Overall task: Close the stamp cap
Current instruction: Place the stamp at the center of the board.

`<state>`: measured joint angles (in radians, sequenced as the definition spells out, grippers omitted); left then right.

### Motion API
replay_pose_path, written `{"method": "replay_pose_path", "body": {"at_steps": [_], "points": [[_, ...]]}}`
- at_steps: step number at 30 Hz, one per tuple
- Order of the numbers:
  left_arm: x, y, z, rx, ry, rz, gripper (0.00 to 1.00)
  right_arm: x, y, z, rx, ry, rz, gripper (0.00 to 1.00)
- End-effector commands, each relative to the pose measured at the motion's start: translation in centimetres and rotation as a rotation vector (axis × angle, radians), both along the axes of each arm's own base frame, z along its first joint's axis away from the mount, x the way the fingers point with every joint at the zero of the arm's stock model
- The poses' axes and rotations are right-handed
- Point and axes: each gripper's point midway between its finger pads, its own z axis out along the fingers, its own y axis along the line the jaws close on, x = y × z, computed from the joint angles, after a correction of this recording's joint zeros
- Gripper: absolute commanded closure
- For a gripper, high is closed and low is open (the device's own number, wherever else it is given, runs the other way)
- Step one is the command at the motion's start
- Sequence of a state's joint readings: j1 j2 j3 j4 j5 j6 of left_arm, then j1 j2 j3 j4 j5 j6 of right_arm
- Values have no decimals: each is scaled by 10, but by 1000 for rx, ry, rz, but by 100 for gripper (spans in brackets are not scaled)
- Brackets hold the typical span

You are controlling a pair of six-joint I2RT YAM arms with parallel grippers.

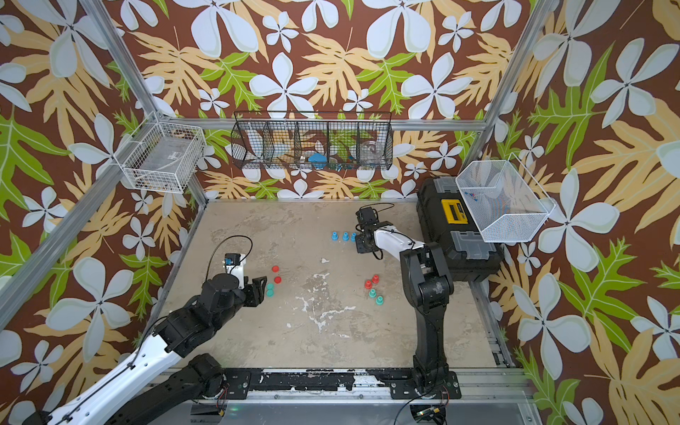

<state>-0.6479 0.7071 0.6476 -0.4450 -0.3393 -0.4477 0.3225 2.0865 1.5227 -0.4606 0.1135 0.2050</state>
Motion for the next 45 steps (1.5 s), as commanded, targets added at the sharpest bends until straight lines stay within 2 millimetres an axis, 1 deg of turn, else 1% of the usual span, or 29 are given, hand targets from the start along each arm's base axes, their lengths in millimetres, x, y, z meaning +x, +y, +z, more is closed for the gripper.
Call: {"method": "replay_pose_path", "body": {"at_steps": [1, 4, 9, 14, 22, 25, 31, 35, 38, 42, 45], "points": [[0, 2, -1, 6, 1, 7, 36, -3, -3, -9, -26, 41, -2, 90], [1, 3, -1, 5, 1, 10, 36, 1, -3, -13, -27, 46, -6, 90], [1, 3, -1, 6, 3, 11, 36, 7, -11, -14, -39, 46, -26, 90], [1, 3, -1, 6, 2, 12, 36, 6, -13, -8, -40, 35, -31, 90], [1, 2, -2, 7, 6, 12, 36, 0, -12, -6, -22, 44, -28, 88], [1, 2, -3, 8, 10, 11, 36, -3, -11, -4, -15, 43, -29, 84], [1, 0, -5, 5, 21, 6, 36, -6, -9, 4, -3, 41, -18, 69], [2, -3, -7, -8, 39, 3, 36, -8, -8, 17, 10, 22, -12, 57], [3, -6, -10, -23, 63, 6, 35, -12, -10, 31, 18, -8, -17, 51], [8, -14, -13, -53, 102, 20, 35, -25, -7, 56, 31, -47, -7, 49], [18, -24, -18, -88, 133, 14, 35, -44, 0, 77, 40, -87, 14, 48]]}}
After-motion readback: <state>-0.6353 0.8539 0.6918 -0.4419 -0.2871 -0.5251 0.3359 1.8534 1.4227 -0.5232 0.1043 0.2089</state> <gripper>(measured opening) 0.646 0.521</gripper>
